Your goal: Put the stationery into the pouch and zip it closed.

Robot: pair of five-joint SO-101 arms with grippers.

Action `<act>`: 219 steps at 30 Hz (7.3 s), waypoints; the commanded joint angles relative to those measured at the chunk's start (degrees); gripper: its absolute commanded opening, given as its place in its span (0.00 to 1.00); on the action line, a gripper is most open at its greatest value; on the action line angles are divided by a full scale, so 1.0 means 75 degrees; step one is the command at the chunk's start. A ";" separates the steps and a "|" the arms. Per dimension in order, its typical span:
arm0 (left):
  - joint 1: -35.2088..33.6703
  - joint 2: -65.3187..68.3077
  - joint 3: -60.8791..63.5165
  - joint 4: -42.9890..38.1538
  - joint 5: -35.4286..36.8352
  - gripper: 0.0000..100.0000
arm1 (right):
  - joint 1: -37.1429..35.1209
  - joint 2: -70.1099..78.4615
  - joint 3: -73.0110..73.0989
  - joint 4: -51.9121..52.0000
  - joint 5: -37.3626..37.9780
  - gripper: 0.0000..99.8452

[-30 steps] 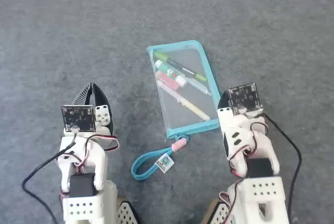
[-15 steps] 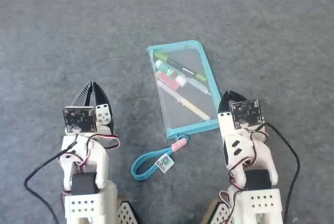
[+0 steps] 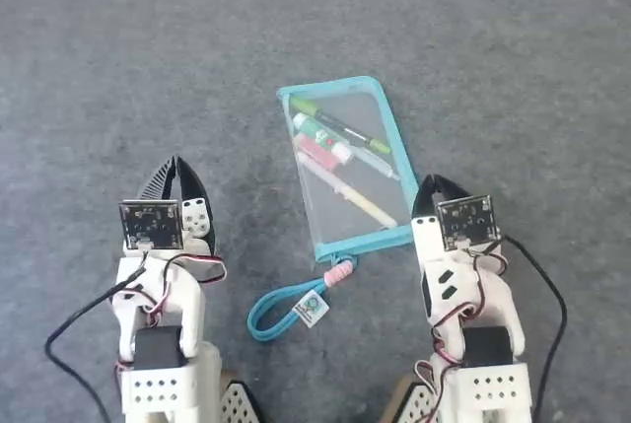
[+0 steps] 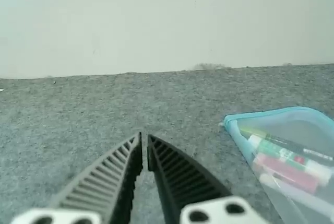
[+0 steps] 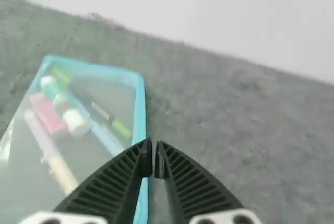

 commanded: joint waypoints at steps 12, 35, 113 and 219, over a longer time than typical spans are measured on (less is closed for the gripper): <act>-0.0047 -0.0070 -0.0076 0.1875 0.0094 0.01 | 0.0006 -0.0240 0.0141 0.3956 -0.0059 0.01; -0.0047 -0.0199 -0.0076 0.5451 0.0117 0.01 | -0.0006 -0.0311 0.0129 0.5116 -0.0059 0.01; -0.0047 -0.0199 -0.0076 0.5451 0.0117 0.01 | -0.0006 -0.0311 0.0129 0.5116 -0.0059 0.01; -0.0047 -0.0199 -0.0076 0.5451 0.0117 0.01 | -0.0006 -0.0311 0.0129 0.5116 -0.0059 0.01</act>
